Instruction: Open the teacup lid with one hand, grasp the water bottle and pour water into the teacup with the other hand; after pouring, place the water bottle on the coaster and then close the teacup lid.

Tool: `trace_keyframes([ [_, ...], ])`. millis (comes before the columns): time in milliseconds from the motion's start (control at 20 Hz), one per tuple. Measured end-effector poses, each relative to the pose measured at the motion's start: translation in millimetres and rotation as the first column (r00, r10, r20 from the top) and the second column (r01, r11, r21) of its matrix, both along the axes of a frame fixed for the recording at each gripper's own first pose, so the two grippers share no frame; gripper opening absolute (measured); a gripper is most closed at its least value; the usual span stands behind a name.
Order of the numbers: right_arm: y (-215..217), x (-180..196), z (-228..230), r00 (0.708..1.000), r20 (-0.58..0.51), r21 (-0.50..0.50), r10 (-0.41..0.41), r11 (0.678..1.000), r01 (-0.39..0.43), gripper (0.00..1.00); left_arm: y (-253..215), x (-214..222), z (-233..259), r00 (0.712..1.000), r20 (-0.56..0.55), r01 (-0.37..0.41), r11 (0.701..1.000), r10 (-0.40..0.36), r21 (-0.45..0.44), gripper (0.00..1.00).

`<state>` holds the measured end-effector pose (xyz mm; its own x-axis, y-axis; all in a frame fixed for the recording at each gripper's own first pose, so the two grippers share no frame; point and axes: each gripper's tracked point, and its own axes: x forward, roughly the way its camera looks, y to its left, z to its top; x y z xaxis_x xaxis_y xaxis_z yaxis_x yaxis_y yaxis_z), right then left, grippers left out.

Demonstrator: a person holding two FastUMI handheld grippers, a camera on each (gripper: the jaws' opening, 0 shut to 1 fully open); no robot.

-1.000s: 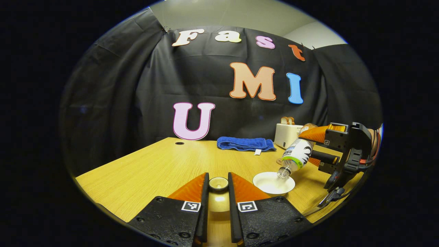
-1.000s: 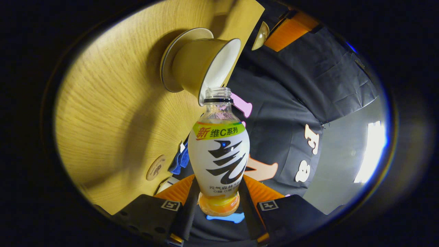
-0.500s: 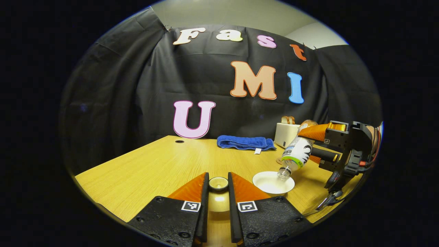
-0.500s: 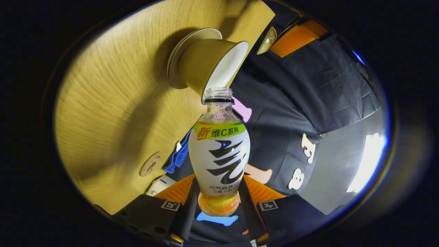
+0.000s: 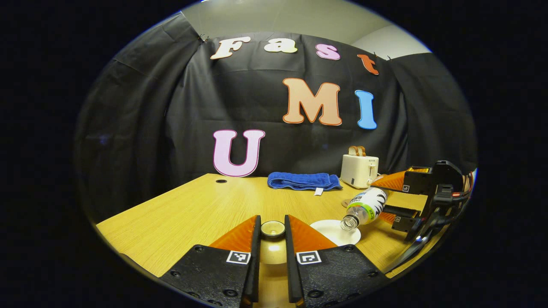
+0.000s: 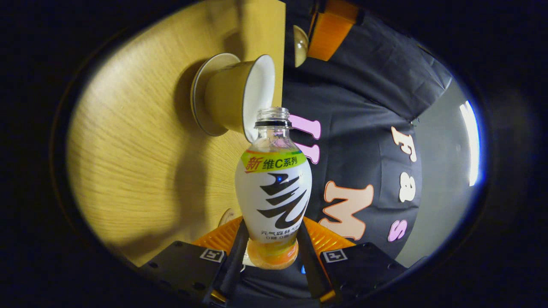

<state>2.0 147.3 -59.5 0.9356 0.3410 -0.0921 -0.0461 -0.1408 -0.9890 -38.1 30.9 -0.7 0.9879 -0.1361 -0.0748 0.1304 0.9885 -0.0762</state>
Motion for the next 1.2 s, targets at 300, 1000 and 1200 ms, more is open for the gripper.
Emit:
trace_keyframes([
  [300,-11,-7,-16,0.974,-0.218,0.310,-0.062,0.942,0.129,0.63,-13,6,7,1.000,0.010,0.017,1.000,-0.017,0.010,0.24],
  [1000,-41,11,2,0.889,-0.457,0.771,0.028,0.511,0.380,0.64,-41,14,17,0.997,0.021,0.075,0.997,-0.075,0.007,0.24],
  [1200,-52,30,9,0.878,-0.476,0.816,0.042,0.395,0.423,0.65,-48,13,20,0.995,0.026,0.095,0.995,-0.095,0.007,0.24],
])
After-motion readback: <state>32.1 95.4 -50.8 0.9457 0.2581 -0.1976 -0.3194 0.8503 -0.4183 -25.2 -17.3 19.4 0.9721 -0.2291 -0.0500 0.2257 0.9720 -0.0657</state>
